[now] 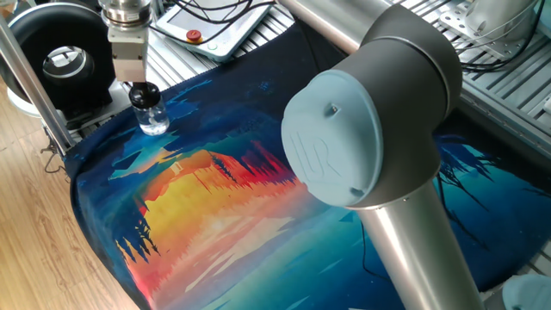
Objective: Unscrew the lid from the jar
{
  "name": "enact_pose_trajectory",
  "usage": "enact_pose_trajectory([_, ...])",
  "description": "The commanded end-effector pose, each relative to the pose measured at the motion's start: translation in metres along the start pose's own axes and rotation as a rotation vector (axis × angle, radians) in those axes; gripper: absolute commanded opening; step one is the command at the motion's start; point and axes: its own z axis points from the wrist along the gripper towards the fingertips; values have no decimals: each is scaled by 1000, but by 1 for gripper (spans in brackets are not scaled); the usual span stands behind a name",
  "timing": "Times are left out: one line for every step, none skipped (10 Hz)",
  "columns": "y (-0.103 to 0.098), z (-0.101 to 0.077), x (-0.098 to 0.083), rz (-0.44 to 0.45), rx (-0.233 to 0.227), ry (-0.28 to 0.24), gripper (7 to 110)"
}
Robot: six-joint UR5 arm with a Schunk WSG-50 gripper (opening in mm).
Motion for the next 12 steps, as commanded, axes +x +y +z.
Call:
enact_pose_trajectory([-1, -3, -2, -145, -25, 1, 22])
enact_pose_trajectory([-3, -5, -3, -196, -34, 9, 22])
enact_pose_trajectory([-4, -5, -4, -228, -37, 10, 22])
enact_pose_trajectory([-4, -1, -6, -280, -40, 4, 22])
enact_pose_trajectory([-3, 1, -9, -338, -45, -7, 22])
enact_pose_trajectory([-1, 2, -10, -369, -51, -17, 22])
enact_pose_trajectory([2, 3, -9, -390, -56, -25, 22])
enact_pose_trajectory([4, 2, -6, -417, -62, -29, 22])
enact_pose_trajectory([8, 1, 0, -472, -83, -10, 22])
enact_pose_trajectory([9, -1, 2, -524, -97, -1, 22])
enact_pose_trajectory([10, -2, 1, -552, -104, 10, 22])
enact_pose_trajectory([9, -4, 0, -564, -106, 24, 22])
